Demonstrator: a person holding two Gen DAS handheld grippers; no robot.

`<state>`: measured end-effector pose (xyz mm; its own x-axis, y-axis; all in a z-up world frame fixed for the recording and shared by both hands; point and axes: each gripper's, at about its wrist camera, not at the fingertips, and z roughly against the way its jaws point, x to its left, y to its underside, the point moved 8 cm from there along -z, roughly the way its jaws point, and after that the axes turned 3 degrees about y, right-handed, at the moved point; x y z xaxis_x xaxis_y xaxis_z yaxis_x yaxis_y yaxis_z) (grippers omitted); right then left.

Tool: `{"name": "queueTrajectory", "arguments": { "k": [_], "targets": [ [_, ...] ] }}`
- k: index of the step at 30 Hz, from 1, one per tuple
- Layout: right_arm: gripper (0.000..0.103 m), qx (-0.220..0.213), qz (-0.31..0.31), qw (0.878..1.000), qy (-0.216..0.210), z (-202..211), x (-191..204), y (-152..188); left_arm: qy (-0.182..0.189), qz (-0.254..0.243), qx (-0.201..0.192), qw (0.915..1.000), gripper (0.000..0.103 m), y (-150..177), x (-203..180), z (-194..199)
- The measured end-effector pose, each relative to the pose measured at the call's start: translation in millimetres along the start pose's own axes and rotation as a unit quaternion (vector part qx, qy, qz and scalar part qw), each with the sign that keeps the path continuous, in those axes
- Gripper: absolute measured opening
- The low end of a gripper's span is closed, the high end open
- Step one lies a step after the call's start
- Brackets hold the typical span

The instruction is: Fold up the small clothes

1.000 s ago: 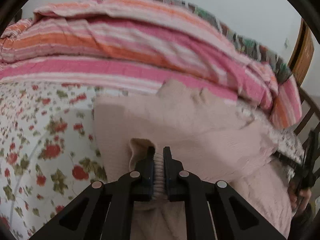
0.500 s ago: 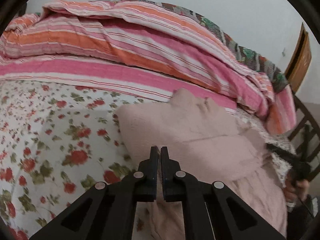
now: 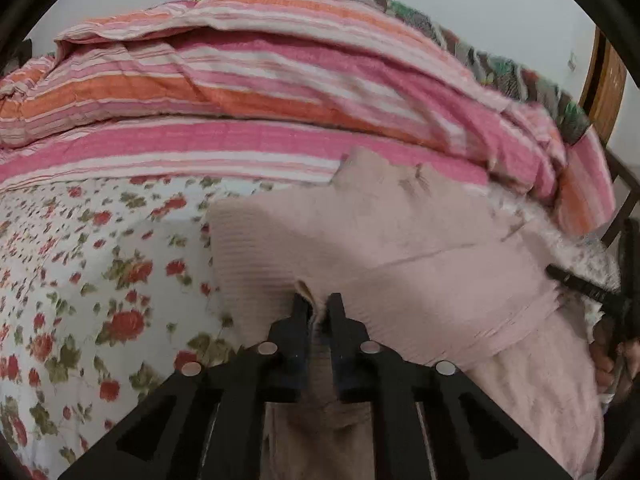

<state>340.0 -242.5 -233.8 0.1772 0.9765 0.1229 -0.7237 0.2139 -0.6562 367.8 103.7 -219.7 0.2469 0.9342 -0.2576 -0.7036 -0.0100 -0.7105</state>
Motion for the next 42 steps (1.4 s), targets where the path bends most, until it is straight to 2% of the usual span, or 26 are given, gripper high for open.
{"name": "queueTrajectory", "arguments": {
  "k": [2,3,4,5,6,8,9,10,15,26,31,37,40,42],
  "targets": [
    [0.050,-0.014,0.004,1.000,-0.009,9.5,2.5,-6.6,0.007,0.013,-0.028,0.9995,0.005,-12.3,3.2,10.9],
    [0.051,-0.037,0.008,0.999,-0.011,19.7,4.0,-13.5,0.012,0.022,-0.043,0.9988,0.005,-18.8,5.1,16.8],
    [0.056,-0.057,0.013,0.998,-0.007,25.1,4.6,-19.1,0.007,0.024,-0.045,0.9987,0.005,-21.6,7.4,17.5],
    [0.067,-0.068,0.018,0.998,0.003,25.9,4.4,-22.5,-0.005,0.021,-0.037,0.9991,0.005,-21.9,9.8,13.8],
    [0.069,-0.063,0.023,0.998,0.015,21.0,3.5,-22.8,-0.009,0.020,-0.029,0.9993,0.005,-19.3,10.6,9.6],
    [0.068,-0.017,0.034,0.999,0.031,-1.7,2.3,-14.8,-0.018,0.017,-0.017,0.9995,0.005,-11.1,13.2,2.0],
    [0.066,0.013,0.035,0.999,0.030,-16.4,1.5,-7.2,-0.025,0.016,-0.007,0.9995,0.006,-4.1,14.7,-4.1],
    [0.066,0.024,0.028,0.999,0.023,-20.9,0.0,-5.9,-0.033,0.019,0.004,0.9993,0.008,2.5,17.1,-10.2],
    [0.066,0.012,0.025,0.999,0.019,-16.1,-1.1,-6.4,-0.033,0.018,0.003,0.9993,0.009,7.2,20.6,-11.5],
    [0.064,0.002,0.023,1.000,0.014,-13.8,1.2,-6.1,-0.079,-0.026,0.007,0.9965,0.009,2.2,9.3,-15.9],
    [0.055,-0.009,0.036,0.999,0.005,-7.3,8.0,-5.4,-0.079,-0.029,0.010,0.9964,0.011,2.2,8.2,-16.3],
    [0.050,-0.007,0.042,0.999,-0.004,-5.9,13.3,-5.2,-0.049,-0.014,0.010,0.9986,0.014,0.6,10.4,-15.4],
    [0.049,-0.001,0.043,0.999,-0.016,-3.3,13.2,-4.8,-0.041,-0.013,0.010,0.9990,0.021,0.5,8.9,-12.6],
    [0.048,0.002,0.052,0.999,-0.016,8.0,13.7,-3.1,-0.042,-0.021,0.015,0.9988,0.031,4.0,3.8,-5.3]
  ]
}}
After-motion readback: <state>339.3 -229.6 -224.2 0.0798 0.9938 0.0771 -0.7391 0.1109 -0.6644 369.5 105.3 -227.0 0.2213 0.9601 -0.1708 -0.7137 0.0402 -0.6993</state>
